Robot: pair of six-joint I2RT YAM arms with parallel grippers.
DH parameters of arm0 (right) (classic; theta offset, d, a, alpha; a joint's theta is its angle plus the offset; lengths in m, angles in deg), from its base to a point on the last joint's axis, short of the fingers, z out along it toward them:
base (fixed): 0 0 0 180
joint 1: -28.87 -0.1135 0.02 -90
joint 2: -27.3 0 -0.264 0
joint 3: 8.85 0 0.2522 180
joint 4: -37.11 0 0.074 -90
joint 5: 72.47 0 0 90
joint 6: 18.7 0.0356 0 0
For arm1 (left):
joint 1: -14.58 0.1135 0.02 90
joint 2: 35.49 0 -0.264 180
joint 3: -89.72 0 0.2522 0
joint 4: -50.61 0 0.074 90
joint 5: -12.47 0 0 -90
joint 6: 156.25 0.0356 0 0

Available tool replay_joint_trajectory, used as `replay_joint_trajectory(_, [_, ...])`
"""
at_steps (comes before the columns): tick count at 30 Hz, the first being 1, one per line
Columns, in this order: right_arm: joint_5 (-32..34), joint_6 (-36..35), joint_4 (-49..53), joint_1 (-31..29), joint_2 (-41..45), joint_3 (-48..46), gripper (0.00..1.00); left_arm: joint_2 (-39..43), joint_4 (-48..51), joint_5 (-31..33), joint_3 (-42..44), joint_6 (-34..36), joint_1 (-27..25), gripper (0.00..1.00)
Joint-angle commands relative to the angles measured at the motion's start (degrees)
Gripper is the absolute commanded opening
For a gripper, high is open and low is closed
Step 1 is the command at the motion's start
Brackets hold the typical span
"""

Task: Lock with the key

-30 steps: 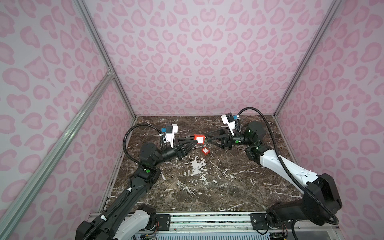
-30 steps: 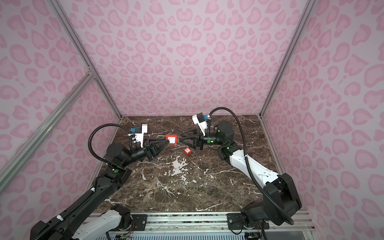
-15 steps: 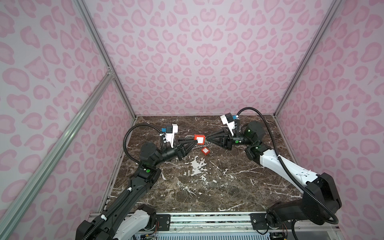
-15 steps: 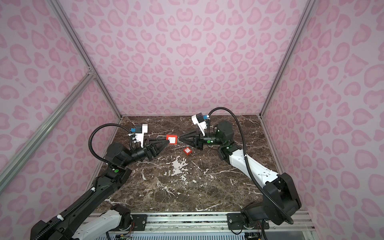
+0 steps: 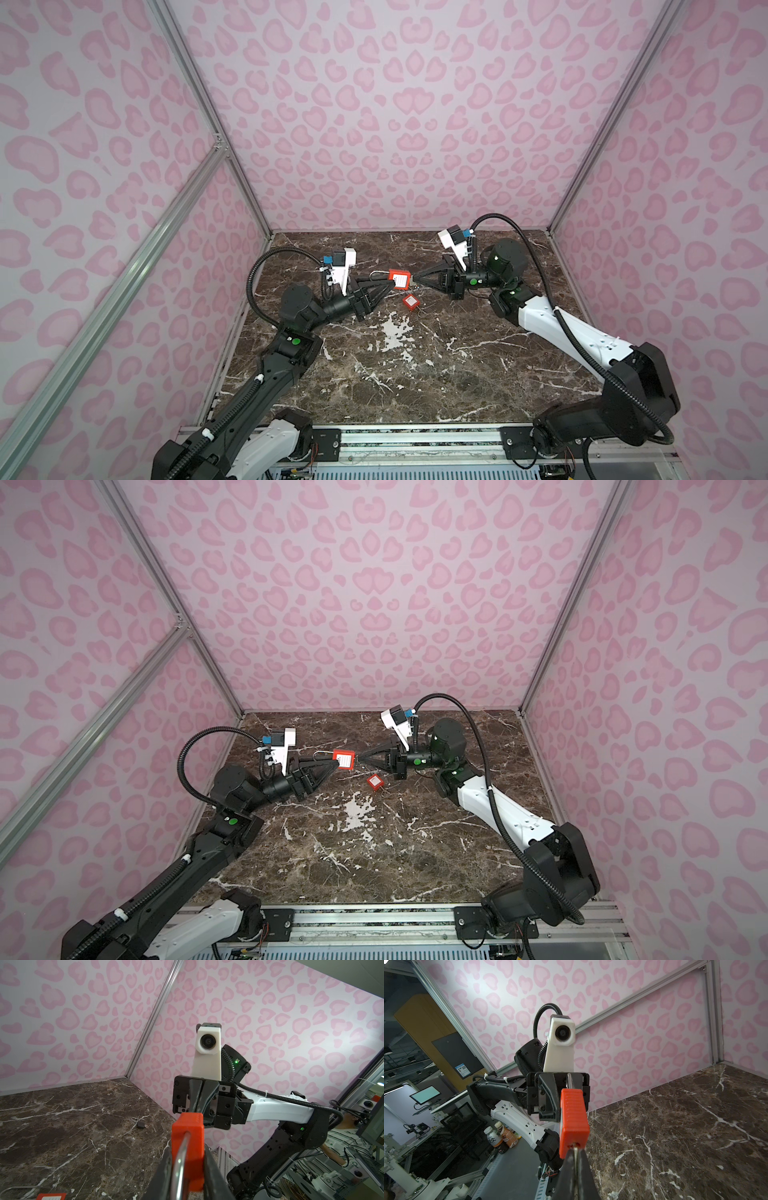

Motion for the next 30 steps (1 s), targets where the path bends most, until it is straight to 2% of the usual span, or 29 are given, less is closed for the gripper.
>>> replay_joint_trajectory(1, [-0.6, -2.0, 1.0, 0.1, 0.3, -0.1, 0.01, 0.0, -2.3, 0.5, -0.3, 0.4, 0.0, 0.04])
replay_joint_trajectory(30, [-0.6, -6.2, 6.1, 5.3, 4.1, -4.5, 0.0, -0.2, -1.7, 0.4, -0.5, 1.1, 0.0, 0.03])
